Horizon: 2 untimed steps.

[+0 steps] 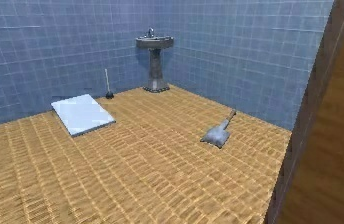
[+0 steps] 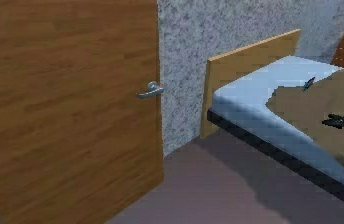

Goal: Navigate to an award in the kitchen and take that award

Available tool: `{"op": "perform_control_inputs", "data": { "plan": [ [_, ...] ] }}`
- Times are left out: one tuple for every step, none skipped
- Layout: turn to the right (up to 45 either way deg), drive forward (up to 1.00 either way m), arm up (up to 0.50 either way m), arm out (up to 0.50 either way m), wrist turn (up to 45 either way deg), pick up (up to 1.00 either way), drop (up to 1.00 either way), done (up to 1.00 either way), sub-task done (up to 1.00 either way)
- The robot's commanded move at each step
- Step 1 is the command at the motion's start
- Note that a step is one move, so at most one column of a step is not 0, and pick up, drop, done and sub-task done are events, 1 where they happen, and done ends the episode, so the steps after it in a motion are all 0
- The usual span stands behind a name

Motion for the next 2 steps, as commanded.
{"op": "perform_control_inputs", "data": {
  "plan": [
    [0.0, 0.95, 0.00, 0.00, 0.0, 0.00, 0.00, 0.00, 0.00],
    [-45.0, 0.00, 0.00, 0.00, 0.0, 0.00, 0.00, 0.00, 0.00]
  ]
}}
